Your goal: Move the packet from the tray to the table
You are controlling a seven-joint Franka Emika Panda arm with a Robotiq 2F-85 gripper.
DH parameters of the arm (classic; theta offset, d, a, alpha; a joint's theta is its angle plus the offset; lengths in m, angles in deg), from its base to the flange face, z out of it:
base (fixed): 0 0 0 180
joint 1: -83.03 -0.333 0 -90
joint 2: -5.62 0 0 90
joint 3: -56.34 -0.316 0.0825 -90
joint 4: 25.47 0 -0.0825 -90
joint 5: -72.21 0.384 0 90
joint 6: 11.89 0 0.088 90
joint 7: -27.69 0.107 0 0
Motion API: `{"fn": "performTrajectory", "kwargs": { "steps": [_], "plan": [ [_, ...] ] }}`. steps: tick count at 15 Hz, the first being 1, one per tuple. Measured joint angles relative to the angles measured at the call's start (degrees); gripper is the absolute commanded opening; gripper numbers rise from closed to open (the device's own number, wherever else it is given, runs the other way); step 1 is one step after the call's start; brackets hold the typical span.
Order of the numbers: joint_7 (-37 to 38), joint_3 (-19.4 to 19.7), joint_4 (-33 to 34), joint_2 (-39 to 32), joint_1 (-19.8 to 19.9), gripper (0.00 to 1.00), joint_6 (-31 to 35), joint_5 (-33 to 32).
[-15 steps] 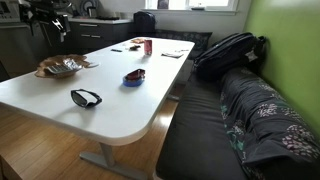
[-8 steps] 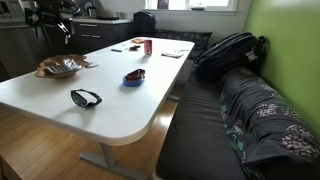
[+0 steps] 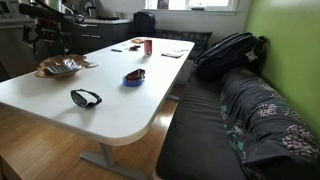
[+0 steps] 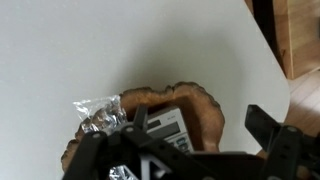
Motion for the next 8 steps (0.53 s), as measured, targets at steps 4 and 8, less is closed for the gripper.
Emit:
{"fn": "performTrajectory", "kwargs": {
  "steps": [4, 8],
  "plan": [
    [4.18, -0.87, 1.03, -5.21, 0.12, 1.00, 6.11, -11.49],
    [7.28, -1.54, 3.42, -9.13, 0.13, 1.00, 12.39, -18.40]
  ]
}}
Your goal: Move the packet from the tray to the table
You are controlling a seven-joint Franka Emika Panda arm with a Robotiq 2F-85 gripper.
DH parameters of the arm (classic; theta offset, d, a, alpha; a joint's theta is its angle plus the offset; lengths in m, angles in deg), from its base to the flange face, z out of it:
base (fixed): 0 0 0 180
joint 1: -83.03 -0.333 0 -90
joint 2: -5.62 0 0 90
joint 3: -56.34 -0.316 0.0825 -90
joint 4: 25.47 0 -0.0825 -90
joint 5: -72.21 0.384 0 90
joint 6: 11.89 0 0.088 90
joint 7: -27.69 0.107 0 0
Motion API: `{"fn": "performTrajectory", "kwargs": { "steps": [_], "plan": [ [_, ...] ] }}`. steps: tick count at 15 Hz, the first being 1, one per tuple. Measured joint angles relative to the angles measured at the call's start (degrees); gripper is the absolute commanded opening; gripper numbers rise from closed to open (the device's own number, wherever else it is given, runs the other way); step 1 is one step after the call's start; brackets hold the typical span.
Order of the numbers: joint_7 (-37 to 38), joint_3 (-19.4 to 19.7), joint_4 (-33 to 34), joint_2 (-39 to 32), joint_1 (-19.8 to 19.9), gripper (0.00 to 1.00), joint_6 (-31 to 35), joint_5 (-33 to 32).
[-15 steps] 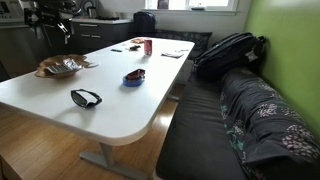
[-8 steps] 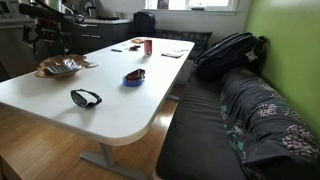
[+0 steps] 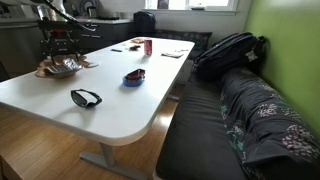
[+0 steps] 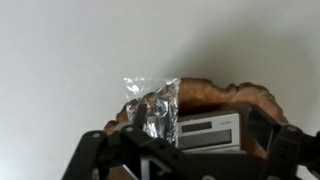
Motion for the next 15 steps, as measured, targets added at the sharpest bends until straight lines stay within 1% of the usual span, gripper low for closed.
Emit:
{"fn": "performTrajectory", "kwargs": {
  "steps": [3, 4, 5, 6, 7, 9, 10, 11, 12, 14, 15],
  "plan": [
    [2.16, -0.06, 1.81, -2.30, 0.03, 1.00, 4.08, -3.07],
    [2.66, -0.07, 2.28, -3.04, 0.09, 0.98, 5.13, -3.50],
    [3.01, -0.15, 2.69, -3.75, 0.20, 0.84, 6.07, -3.71],
    [3.22, -0.28, 2.98, -4.45, 0.34, 0.73, 7.12, -3.77],
    [3.32, -0.53, 3.29, -5.13, 0.54, 0.71, 7.90, -3.77],
    [3.39, -1.38, 3.86, -6.42, 1.18, 0.56, 9.15, -3.77],
    [3.44, -1.73, 4.11, -6.99, 1.38, 0.47, 9.65, -3.77],
    [3.48, -2.05, 4.29, -7.45, 1.55, 0.41, 9.93, -3.77],
    [3.53, -2.37, 4.44, -7.77, 1.72, 0.32, 10.17, -3.77],
    [3.69, -2.98, 4.63, -7.97, 2.04, 0.18, 10.51, -3.76],
    [3.83, -3.36, 4.74, -7.97, 2.27, 0.10, 10.56, -3.74]
  ]
}}
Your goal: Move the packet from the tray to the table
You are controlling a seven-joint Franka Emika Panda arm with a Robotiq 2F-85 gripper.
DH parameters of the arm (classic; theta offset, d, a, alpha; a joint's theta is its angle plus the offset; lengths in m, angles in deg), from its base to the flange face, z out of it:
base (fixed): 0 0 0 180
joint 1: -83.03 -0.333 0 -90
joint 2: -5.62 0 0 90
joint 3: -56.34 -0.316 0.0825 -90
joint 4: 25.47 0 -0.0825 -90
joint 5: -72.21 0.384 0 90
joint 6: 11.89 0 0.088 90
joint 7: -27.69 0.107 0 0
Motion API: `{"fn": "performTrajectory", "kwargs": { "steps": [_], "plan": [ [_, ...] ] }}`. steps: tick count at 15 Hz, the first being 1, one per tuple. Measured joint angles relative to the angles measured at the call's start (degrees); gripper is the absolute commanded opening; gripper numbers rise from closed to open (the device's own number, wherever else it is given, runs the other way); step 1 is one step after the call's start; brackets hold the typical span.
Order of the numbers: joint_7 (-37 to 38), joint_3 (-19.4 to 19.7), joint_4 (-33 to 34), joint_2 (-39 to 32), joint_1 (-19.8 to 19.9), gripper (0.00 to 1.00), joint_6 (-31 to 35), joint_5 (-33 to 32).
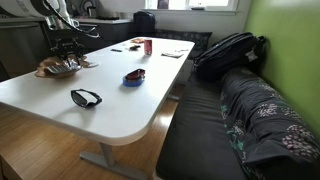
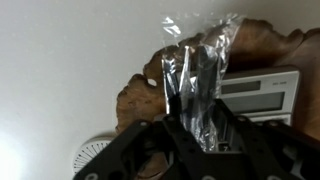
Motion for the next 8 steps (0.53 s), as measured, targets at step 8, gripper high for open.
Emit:
{"fn": "performTrajectory", "kwargs": {
  "steps": [8],
  "plan": [
    [5.21, -0.25, -0.30, 3.58, 2.06, 0.00, 4.10, -0.11]
  ]
}}
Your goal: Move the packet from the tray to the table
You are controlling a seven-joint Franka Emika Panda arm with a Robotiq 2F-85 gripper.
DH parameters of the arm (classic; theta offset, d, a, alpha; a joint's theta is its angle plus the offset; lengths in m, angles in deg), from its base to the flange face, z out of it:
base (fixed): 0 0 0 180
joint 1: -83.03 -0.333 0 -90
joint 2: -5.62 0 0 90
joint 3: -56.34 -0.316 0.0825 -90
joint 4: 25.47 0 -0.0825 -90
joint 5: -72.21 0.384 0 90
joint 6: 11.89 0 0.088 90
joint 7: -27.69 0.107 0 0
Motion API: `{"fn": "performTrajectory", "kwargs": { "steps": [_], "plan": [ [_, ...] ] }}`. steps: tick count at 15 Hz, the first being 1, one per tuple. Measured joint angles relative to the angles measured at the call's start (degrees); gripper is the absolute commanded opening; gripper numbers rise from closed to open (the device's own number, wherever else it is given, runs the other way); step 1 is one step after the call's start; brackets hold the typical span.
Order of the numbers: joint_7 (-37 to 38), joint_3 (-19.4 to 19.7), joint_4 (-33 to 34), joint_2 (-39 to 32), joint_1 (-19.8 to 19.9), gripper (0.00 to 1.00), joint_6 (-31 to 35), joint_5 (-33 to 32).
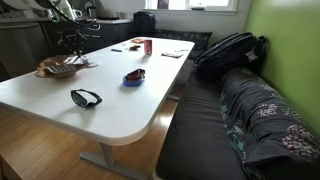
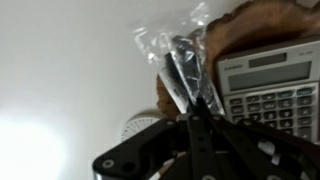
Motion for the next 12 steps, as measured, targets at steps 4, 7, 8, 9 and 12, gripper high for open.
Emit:
{"fn": "performTrajectory", "kwargs": {
  "steps": [4, 7, 8, 9, 12],
  "plan": [
    [2.98, 1.87, -2.59, 7.08, 3.46, 0.00, 1.79, 0.15],
    [6.05, 3.04, -3.21, 7.93, 3.10, 0.00, 2.23, -2.96],
    [10.54, 5.91, -2.96, 7.65, 1.51, 0.00, 3.76, -7.40],
    [14.93, 9.46, -2.38, 7.32, -0.05, 0.00, 5.39, -12.00],
    [26.62, 19.32, 1.17, 5.77, -1.98, 0.00, 9.63, -24.73]
  ]
}}
